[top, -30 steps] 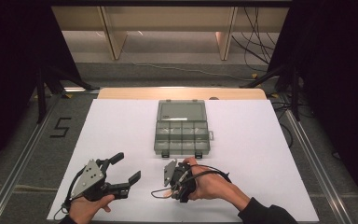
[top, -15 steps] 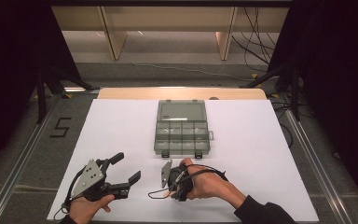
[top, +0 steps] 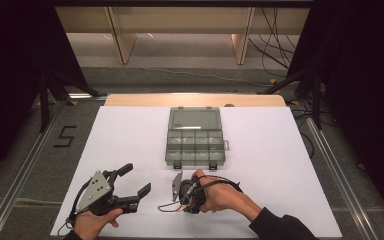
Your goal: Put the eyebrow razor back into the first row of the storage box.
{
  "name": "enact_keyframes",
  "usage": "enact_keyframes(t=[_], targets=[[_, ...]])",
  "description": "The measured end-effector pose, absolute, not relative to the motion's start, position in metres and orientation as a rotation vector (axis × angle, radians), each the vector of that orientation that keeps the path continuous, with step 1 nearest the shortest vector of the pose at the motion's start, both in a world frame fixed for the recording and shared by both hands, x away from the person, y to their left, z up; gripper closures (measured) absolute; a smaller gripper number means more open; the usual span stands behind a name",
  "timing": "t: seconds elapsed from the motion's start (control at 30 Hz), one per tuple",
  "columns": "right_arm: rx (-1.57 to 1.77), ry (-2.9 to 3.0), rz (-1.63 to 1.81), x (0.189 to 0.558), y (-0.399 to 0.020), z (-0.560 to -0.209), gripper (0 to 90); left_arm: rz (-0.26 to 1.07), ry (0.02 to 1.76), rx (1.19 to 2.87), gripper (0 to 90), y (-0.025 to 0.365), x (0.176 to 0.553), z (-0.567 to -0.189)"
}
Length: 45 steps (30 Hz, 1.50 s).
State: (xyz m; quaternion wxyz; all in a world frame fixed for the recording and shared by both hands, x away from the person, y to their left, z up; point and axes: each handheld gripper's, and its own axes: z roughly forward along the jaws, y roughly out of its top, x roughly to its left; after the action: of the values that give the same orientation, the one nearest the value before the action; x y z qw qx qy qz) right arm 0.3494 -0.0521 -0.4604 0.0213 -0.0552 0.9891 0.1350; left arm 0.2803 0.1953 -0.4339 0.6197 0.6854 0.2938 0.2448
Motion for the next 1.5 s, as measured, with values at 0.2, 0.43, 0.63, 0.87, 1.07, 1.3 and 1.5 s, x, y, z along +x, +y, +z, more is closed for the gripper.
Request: enact_keyframes(t=[0.2,0.43,0.63,0.87,1.07,1.3,1.5], targets=[[-0.179,3.097,0.424,0.351,-0.052,-0.461,68.8,0.567,0.672,1.581,16.1,0.196,0.28,-0.434],[-0.139,3.115,0.359,0.345,-0.051,-0.459,74.1,0.567,0.673,1.581,16.1,0.196,0.28,-0.434],[-0.13,3.093,0.39,0.346,-0.052,-0.451,74.4,0.565,0.674,1.578,16.1,0.196,0.28,-0.433],[-0.094,3.056,0.487,0.351,-0.057,-0.443,74.3,0.564,0.675,1.577,16.1,0.196,0.28,-0.433],[-0.06,3.027,0.523,0.356,-0.062,-0.434,74.4,0.569,0.671,1.581,16.1,0.196,0.28,-0.433],[-0.02,2.985,0.549,0.362,-0.068,-0.424,74.3,0.566,0.674,1.577,16.1,0.196,0.28,-0.433],[0.014,2.945,0.581,0.369,-0.075,-0.415,74.3,0.566,0.673,1.579,16.1,0.196,0.28,-0.433]])
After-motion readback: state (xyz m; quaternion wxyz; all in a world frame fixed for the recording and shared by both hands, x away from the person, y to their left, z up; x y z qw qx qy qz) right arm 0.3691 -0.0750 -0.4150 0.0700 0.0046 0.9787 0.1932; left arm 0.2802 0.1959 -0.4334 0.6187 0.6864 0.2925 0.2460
